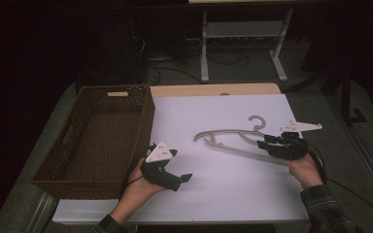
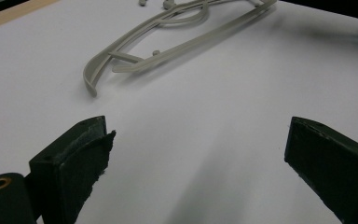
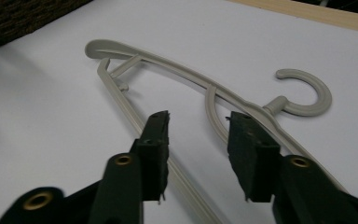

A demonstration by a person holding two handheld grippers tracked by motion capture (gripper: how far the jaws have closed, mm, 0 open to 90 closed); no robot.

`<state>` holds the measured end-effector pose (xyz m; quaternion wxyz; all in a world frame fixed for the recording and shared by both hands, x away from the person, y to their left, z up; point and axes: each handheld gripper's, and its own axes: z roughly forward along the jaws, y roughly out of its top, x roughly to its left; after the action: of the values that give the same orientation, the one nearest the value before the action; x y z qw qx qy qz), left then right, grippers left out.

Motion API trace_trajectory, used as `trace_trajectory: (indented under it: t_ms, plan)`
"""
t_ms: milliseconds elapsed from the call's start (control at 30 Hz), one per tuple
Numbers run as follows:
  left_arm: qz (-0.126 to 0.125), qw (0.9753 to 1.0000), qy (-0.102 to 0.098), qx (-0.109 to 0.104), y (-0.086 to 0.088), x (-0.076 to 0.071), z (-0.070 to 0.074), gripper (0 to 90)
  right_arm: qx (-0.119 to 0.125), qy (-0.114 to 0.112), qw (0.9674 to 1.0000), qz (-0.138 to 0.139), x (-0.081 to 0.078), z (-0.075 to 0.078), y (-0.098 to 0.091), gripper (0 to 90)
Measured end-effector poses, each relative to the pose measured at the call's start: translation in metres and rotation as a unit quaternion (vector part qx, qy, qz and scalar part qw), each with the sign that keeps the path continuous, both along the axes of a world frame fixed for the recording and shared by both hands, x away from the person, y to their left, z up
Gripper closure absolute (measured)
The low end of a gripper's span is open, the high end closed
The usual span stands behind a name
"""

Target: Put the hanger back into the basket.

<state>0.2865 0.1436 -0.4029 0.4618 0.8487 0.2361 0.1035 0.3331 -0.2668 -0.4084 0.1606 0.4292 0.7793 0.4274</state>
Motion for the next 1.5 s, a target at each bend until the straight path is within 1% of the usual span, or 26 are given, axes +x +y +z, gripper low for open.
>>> trace_trajectory:
  t_ms: [33,67,133,167,200,233,267,300,333,400,433,467,567,700,800,867,1000,1133,1233,1500]
  plan:
    - [0.0,1.0,0.002,-0.001,0.0,0.0,0.0,6.1,-0.002,0.002,1.0,0.001,0.001,-0.001,0.001,64.4]
    - [0.0,1.0,0.002,-0.001,0.0,0.0,0.0,6.1,-0.002,0.002,1.0,0.001,0.001,-0.001,0.001,64.4]
    - [-0.001,1.0,0.004,-0.004,0.001,0.0,0.001,6.6,-0.004,0.008,1.0,0.004,0.004,-0.003,0.002,68.9]
    - [-0.001,1.0,0.005,-0.006,0.001,0.0,0.001,6.9,-0.005,0.014,0.9999,0.008,0.007,-0.006,0.004,73.5]
    - [-0.001,1.0,0.005,-0.006,0.001,0.0,0.001,7.1,-0.005,0.014,0.9999,0.008,0.007,-0.006,0.004,73.5]
    - [-0.001,1.0,0.005,-0.006,0.001,0.0,0.001,7.1,-0.006,0.014,0.9998,0.01,0.008,-0.007,0.005,75.9]
    - [-0.001,1.0,0.005,-0.006,0.001,0.0,0.001,7.1,-0.005,0.016,0.9998,0.013,0.011,-0.01,0.007,80.3]
    - [0.0,1.0,0.005,-0.006,0.001,0.001,0.001,7.1,-0.005,0.016,0.9998,0.013,0.011,-0.01,0.007,80.3]
    - [0.001,1.0,0.005,-0.005,0.001,0.001,0.001,7.1,-0.008,0.016,0.9997,0.014,0.013,-0.012,0.008,84.5]
    - [0.0,1.0,0.006,-0.005,0.001,0.001,0.001,7.1,-0.008,0.017,0.9997,0.017,0.014,-0.013,0.008,86.1]
    - [0.0,1.0,0.005,-0.002,0.0,0.001,0.0,7.1,-0.01,0.021,0.9995,0.023,0.015,-0.015,0.009,89.6]
    - [0.0,1.0,0.005,-0.002,0.0,0.001,0.0,7.1,-0.01,0.021,0.9995,0.023,0.015,-0.015,0.009,89.6]
    - [-0.002,1.0,0.004,0.0,0.0,0.001,0.0,7.2,-0.016,0.028,0.9989,0.034,0.017,-0.02,0.009,89.9]
    - [0.0,1.0,0.006,-0.002,0.0,0.0,0.0,7.2,-0.028,0.039,0.9981,0.039,0.018,-0.026,0.01,89.8]
    - [0.0,1.0,0.005,0.0,0.0,0.001,0.0,7.1,-0.029,0.041,0.9978,0.042,0.019,-0.028,0.01,89.9]
    - [-0.001,1.0,0.005,0.001,0.0,0.0,0.0,7.1,-0.036,0.046,0.9971,0.048,0.019,-0.03,0.011,89.9]
    - [0.0,1.0,0.004,0.003,0.0,0.001,0.0,7.1,-0.039,0.052,0.9965,0.052,0.019,-0.032,0.013,90.0]
    - [0.0,1.0,0.004,0.001,0.0,0.001,0.0,7.1,-0.043,0.056,0.9958,0.059,0.018,-0.033,0.015,90.0]
    - [0.001,1.0,0.004,0.0,0.0,0.001,0.0,7.1,-0.042,0.062,0.9953,0.06,0.017,-0.034,0.015,90.0]
    - [0.002,1.0,0.006,-0.002,0.0,0.001,0.0,7.1,-0.043,0.065,0.9948,0.065,0.016,-0.035,0.014,90.0]
